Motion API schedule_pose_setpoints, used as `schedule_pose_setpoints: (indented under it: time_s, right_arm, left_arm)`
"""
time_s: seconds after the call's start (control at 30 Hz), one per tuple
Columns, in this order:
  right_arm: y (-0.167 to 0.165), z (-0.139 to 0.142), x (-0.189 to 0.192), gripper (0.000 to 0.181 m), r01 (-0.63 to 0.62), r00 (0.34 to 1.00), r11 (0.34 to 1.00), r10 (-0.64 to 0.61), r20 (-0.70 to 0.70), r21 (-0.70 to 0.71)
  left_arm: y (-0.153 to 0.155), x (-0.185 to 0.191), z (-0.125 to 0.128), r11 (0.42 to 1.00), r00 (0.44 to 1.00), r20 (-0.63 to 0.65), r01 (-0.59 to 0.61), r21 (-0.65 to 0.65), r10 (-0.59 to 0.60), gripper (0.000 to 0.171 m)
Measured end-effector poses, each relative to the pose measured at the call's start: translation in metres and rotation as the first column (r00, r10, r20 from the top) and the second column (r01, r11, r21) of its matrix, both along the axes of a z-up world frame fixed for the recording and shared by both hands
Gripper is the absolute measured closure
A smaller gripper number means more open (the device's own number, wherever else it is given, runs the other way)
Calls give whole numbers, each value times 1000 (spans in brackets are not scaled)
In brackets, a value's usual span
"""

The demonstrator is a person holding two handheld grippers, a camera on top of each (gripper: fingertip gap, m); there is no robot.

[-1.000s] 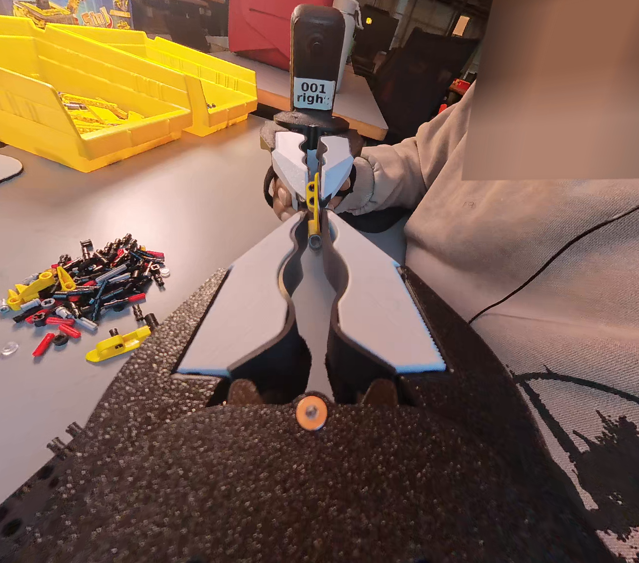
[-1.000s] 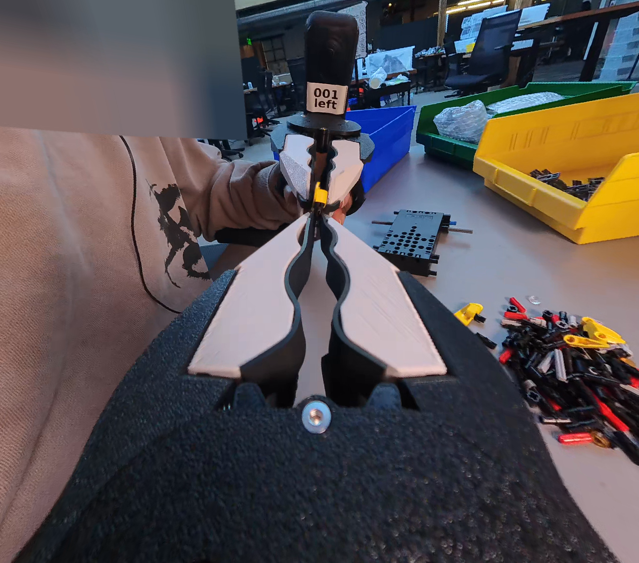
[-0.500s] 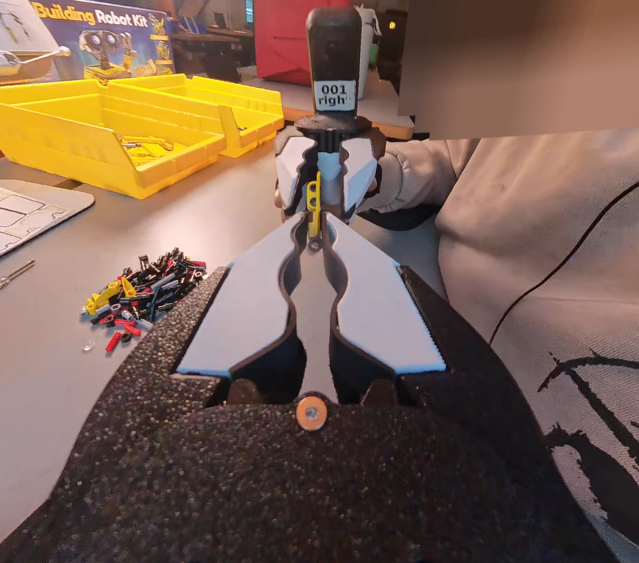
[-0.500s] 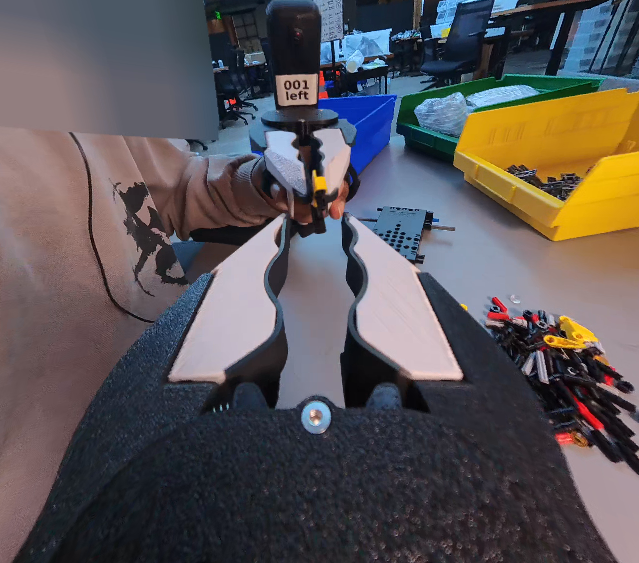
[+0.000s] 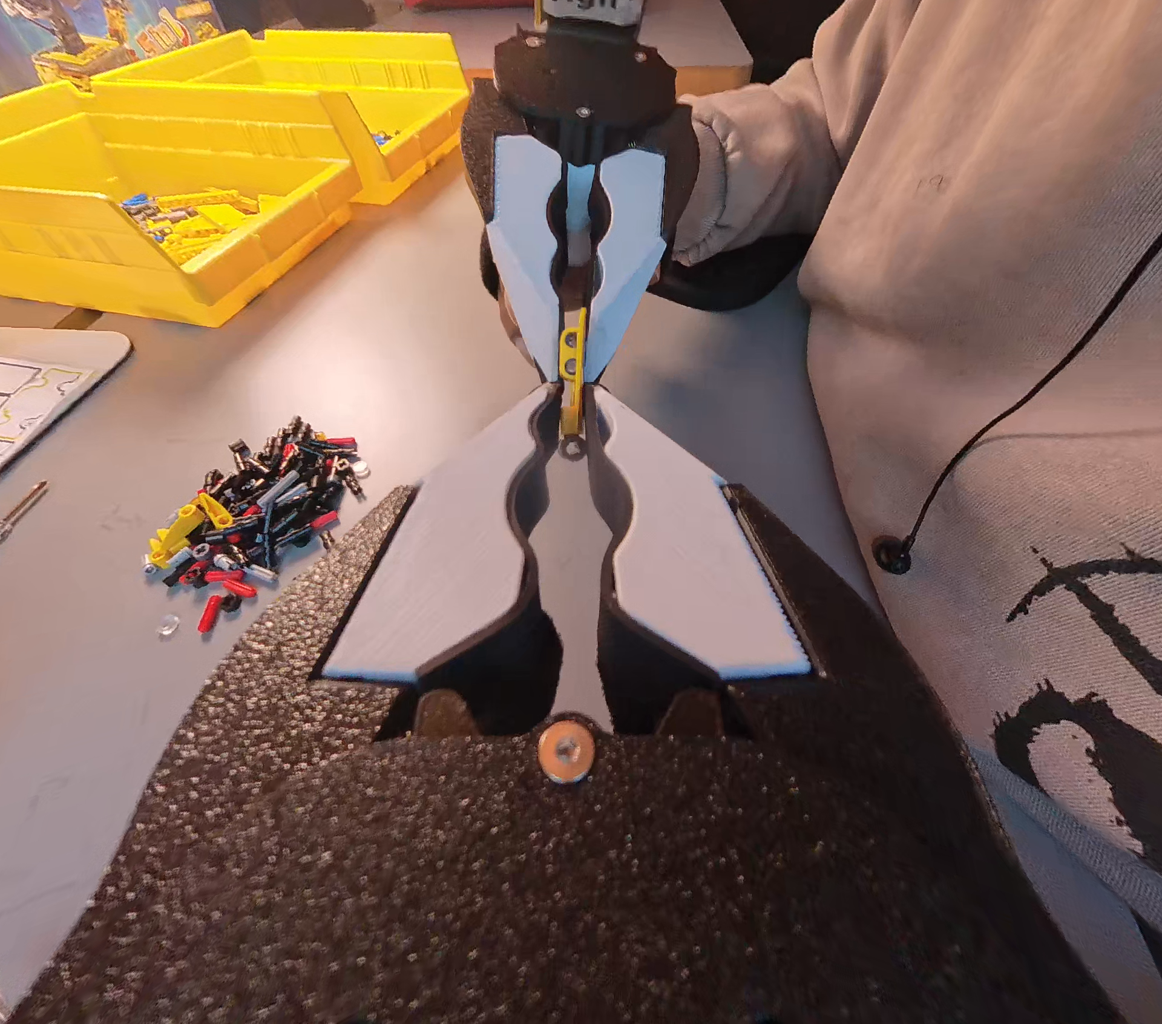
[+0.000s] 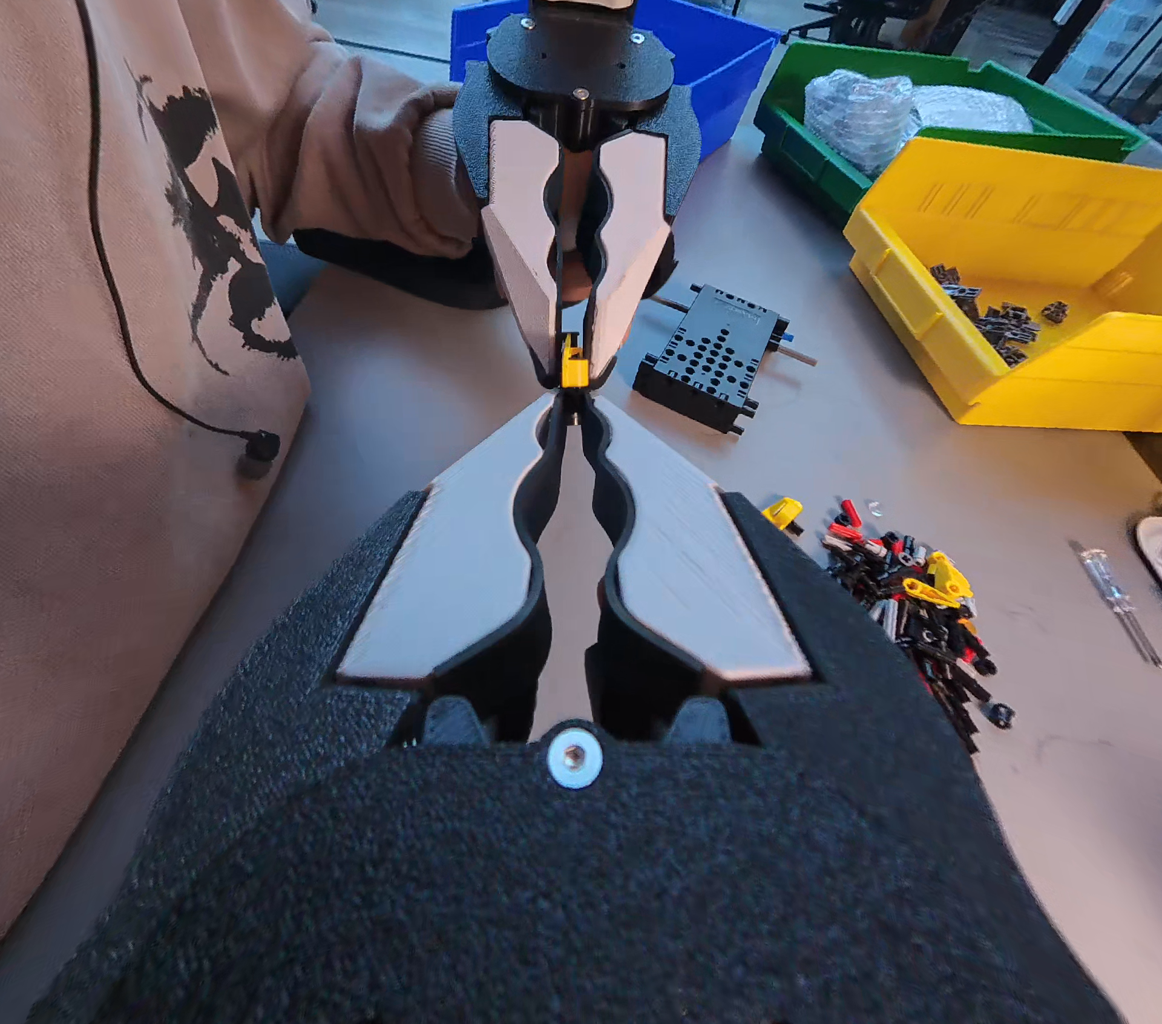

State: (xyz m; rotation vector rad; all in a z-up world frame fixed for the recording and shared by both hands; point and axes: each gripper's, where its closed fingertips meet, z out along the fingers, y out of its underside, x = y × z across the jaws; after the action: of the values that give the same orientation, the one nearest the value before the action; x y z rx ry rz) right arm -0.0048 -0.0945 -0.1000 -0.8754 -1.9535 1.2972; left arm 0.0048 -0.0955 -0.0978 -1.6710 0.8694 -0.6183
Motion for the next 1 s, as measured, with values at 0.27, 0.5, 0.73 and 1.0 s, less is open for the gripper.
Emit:
schedule_pose_setpoints:
  time_s: [0.27, 0.5, 0.73, 1.0]
  right_arm:
    - [-6, 6, 2, 178, -41, 999, 971, 32, -42, -235]
    - [0, -41, -5, 179, 16, 995, 997, -8, 98, -82]
    - [28, -34, -15, 178, 135, 989, 989, -130, 74, -61]
    - [94, -58, -45, 171, 365, 919, 917, -383, 99, 157]
  left_arm:
    - [-2, 2, 15, 1000, 995, 103, -12, 24, 10, 167]
    - [-1, -36, 79, 974, 960, 266, -136, 182, 85, 171]
    - [6, -42, 50, 985, 962, 237, -155, 76, 133, 171]
    - [20, -43, 35, 987, 894, 419, -121, -109, 156, 171]
